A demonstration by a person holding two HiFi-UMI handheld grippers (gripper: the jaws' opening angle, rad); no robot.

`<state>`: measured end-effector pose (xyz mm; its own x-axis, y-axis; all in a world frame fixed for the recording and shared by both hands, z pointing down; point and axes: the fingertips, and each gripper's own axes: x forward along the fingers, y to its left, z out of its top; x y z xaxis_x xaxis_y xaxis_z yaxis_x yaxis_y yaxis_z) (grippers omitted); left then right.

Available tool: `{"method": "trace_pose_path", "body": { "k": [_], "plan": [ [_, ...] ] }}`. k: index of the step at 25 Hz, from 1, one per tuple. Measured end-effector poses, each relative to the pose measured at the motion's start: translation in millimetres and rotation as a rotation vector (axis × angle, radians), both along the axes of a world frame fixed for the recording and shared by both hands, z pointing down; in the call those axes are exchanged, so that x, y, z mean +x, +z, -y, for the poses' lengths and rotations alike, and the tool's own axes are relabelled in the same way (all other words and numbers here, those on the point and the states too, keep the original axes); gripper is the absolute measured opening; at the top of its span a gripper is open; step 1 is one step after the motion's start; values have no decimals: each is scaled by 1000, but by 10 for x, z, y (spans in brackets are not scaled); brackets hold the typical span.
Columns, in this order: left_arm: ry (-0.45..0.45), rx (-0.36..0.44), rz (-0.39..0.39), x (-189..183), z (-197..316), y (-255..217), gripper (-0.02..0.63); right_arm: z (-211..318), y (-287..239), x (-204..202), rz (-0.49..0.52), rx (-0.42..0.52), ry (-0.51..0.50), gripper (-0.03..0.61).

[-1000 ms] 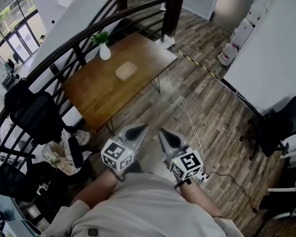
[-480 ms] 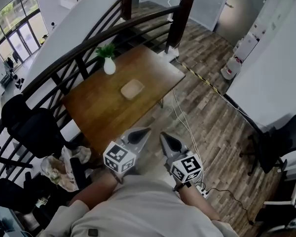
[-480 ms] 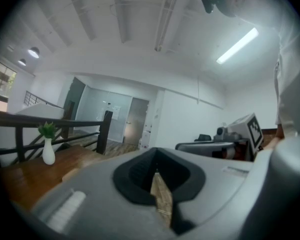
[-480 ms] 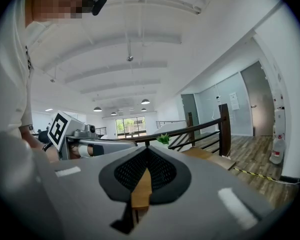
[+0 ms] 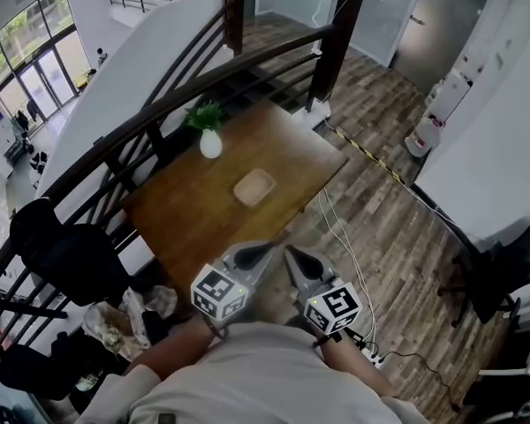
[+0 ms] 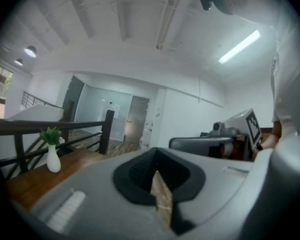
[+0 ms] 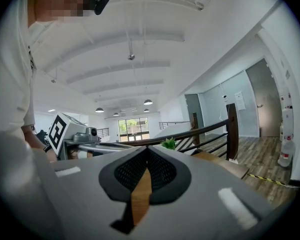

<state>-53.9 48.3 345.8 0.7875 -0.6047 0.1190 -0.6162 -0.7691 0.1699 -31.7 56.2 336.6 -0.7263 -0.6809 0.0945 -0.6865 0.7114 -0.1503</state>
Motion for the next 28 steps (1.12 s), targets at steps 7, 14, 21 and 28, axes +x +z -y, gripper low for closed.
{"method": "trace_pose_path", "body": {
  "k": [7,14,21,28],
  "plan": [
    [-74,-30,3,-324,281,122,3,349,65,-254,24,-21,-64,8],
    [-173,-33,-24,-372,679,105,3,765,39,-295,45,-16,-173,8],
    [-287,-34,-59,-310,1197,92,3,1281,29,-185,38,-27,-271,8],
    [-340,-19,-67,151,1703,39,3,1865,-68,281,41,0,-336,8]
  ]
}}
